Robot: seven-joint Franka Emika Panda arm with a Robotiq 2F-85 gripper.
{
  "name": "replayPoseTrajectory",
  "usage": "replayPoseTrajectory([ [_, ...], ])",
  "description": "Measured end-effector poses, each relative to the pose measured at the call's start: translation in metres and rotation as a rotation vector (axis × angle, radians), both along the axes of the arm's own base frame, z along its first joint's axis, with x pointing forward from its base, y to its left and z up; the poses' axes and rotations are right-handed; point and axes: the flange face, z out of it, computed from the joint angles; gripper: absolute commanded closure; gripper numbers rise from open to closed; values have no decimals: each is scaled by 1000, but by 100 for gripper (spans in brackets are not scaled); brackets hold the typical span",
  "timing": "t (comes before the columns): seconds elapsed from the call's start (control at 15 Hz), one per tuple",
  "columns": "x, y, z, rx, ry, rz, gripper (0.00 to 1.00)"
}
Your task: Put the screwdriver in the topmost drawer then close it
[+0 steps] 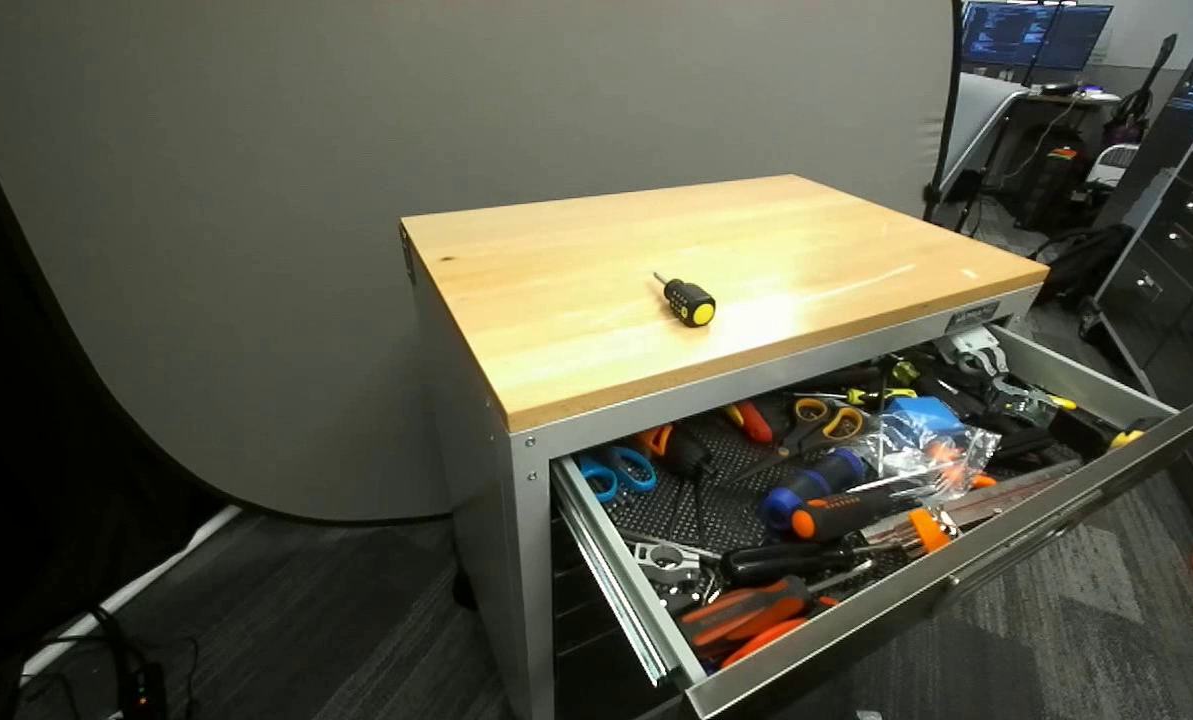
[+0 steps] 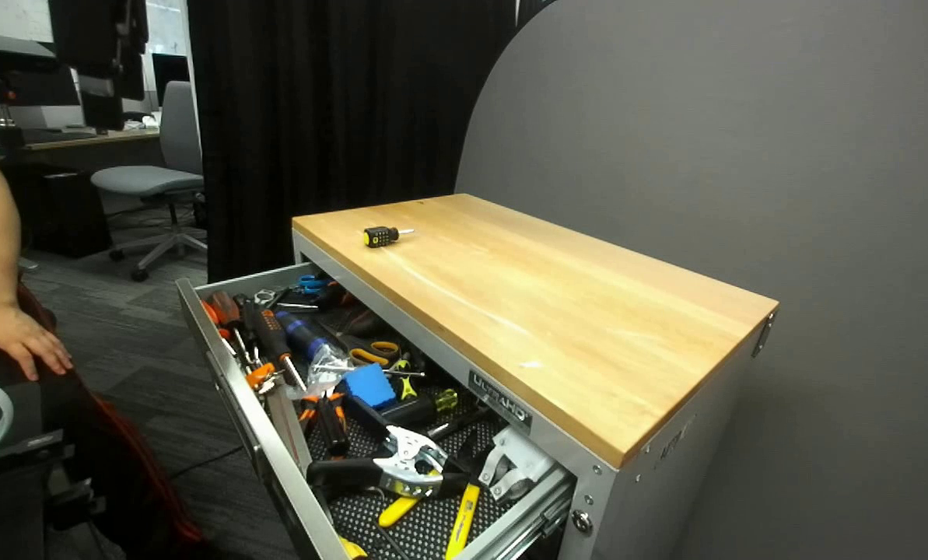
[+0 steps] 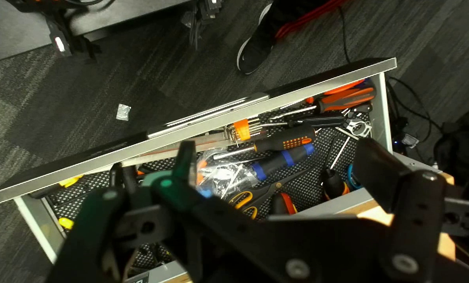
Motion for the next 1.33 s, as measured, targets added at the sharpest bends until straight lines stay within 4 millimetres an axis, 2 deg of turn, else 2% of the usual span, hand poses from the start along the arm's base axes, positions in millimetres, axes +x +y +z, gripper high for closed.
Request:
replayPoseTrajectory([
  [0.33,7,-2,-5,3,-15,8,0],
  [0.47,25,-5,-11,13,-76,29,0],
  [0.67,65,3,-26,35,-164,90,0],
  [1.07,152,63,-67,78,-229,290,0],
  [1.33,196,105,-92,81,-248,382,0],
])
